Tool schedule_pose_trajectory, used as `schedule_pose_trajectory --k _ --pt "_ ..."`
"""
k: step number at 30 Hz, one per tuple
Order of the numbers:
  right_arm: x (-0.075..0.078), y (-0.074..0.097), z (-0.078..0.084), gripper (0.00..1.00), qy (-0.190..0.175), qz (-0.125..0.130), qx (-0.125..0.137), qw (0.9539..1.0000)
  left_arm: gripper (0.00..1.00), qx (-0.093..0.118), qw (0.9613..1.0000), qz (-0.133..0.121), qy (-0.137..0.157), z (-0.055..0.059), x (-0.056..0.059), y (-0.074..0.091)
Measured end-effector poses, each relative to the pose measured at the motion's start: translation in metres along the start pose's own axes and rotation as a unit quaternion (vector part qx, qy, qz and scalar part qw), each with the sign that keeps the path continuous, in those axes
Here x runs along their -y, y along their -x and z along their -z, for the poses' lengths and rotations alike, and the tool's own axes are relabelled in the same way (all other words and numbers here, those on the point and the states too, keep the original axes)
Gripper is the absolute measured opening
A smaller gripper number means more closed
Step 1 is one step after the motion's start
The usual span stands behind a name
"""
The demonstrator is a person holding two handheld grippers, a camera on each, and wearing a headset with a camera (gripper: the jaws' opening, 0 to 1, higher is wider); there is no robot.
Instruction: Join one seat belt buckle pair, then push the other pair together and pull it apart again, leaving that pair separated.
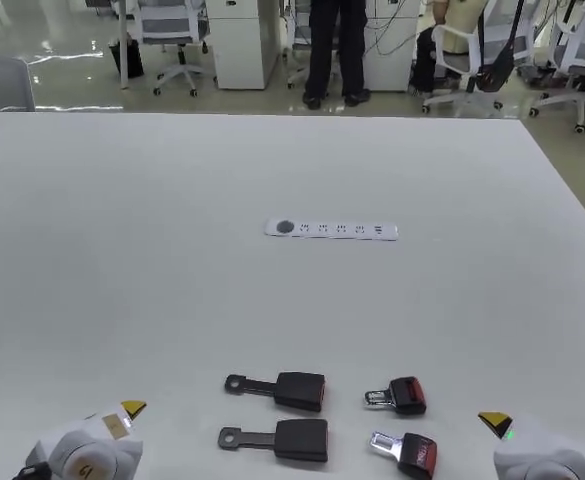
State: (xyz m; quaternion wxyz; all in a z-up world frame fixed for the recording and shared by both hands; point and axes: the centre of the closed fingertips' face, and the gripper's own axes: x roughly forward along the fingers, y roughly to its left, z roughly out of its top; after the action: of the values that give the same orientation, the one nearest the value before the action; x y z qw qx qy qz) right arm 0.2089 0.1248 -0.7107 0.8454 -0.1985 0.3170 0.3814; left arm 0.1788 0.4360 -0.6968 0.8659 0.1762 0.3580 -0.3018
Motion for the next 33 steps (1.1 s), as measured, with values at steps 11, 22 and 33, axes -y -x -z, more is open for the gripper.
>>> schedule_pose_trajectory --k 11,22,33 --pt "0.000 0.001 -0.002 0.89 0.010 0.001 -0.004 0.9999 1.00 0.011 0.9999 0.000 -0.005 -0.002 -0.003 0.001" --pt "-0.005 0.001 0.000 0.87 0.005 0.004 -0.006 1.0000 0.97 0.009 0.9994 0.026 -0.023 -0.001 0.007 0.000" --pt "0.000 0.002 0.002 0.84 0.005 0.007 -0.007 0.9999 0.92 -0.012 0.9984 0.043 -0.035 0.005 0.010 -0.003"
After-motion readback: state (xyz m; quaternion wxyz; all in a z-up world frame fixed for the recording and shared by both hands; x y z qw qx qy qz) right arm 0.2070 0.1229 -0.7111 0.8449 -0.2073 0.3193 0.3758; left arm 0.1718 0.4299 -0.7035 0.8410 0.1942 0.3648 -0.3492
